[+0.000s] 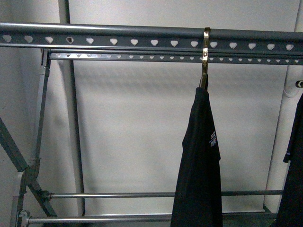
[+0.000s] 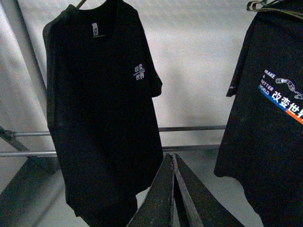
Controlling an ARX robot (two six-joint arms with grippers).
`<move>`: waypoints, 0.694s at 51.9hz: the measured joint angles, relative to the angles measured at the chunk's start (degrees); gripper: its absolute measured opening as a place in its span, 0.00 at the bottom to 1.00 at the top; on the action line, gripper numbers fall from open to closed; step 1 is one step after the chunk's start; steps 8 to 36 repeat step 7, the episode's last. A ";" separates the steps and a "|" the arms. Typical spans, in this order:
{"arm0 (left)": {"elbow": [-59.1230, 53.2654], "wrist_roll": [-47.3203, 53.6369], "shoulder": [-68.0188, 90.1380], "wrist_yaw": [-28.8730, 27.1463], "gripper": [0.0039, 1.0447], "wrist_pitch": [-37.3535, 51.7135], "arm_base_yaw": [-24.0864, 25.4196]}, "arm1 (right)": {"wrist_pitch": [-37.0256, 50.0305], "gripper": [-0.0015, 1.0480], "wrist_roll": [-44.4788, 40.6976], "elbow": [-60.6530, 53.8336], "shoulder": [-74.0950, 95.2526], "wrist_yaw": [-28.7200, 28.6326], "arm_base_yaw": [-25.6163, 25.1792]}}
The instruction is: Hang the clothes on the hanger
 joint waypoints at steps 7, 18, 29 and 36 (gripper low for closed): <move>0.00 0.00 0.00 0.00 0.16 0.00 0.00 | 0.00 0.21 -0.02 0.00 0.00 0.02 -0.09; 0.00 0.00 0.00 0.00 0.16 0.00 0.00 | 0.00 0.21 -0.02 0.00 0.00 0.02 -0.09; 0.00 0.00 0.00 0.00 0.16 0.00 0.00 | 0.00 0.21 -0.02 0.00 0.00 0.02 -0.09; 0.00 0.00 0.00 0.00 0.16 0.00 0.00 | 0.00 0.21 -0.02 0.00 0.00 0.02 -0.09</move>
